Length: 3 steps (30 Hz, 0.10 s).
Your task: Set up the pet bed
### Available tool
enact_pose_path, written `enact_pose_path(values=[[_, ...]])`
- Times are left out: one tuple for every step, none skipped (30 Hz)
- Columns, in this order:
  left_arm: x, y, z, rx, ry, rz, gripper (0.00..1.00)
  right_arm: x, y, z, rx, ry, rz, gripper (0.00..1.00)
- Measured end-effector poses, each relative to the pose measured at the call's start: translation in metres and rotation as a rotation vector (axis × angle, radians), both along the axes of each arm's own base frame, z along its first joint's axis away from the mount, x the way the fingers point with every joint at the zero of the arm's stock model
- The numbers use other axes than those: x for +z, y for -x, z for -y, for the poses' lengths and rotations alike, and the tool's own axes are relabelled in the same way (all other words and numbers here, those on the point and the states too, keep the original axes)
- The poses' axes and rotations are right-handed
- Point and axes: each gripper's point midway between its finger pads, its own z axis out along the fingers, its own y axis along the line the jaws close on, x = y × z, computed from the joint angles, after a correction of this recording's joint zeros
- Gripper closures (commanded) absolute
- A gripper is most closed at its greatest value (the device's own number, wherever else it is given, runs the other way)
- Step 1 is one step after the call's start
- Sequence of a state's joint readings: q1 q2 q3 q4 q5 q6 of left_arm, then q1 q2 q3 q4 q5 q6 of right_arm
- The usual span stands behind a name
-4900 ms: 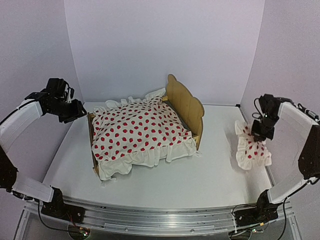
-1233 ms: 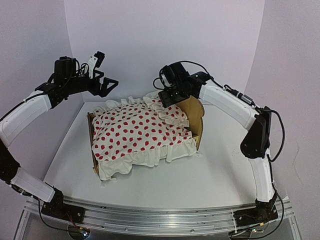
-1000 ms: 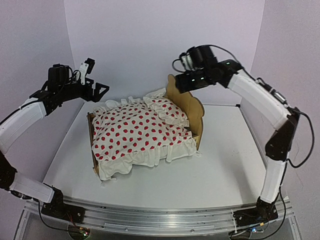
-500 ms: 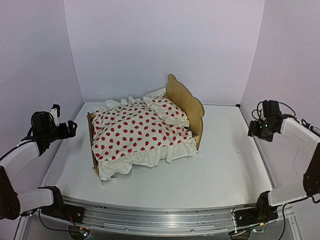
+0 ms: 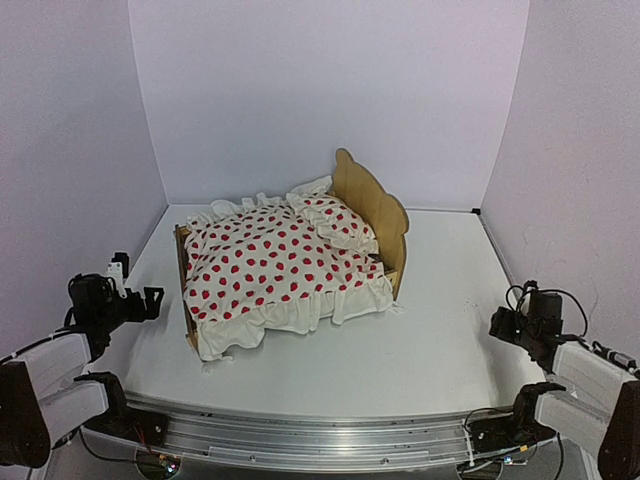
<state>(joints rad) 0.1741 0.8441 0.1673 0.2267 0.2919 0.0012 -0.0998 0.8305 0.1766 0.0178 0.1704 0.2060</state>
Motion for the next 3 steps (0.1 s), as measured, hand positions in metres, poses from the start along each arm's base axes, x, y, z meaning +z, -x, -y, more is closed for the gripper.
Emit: enact_pose_path(values=[[0.0013, -0.0004, -0.0015, 0.008, -0.003, 0.005, 0.00, -0.0009, 0.0000, 0.0001, -0.003, -0.001, 0.013, 0.19], [0.0024, -0.0007, -0.0027, 0.016, -0.005, 0.009, 0.00, -0.0023, 0.0001, 0.0002, -0.006, -0.002, 0.028, 0.19], [0.0029, -0.0008, -0.0040, 0.023, -0.006, 0.011, 0.00, -0.0043, 0.0006, 0.0004, -0.008, -0.002, 0.040, 0.19]])
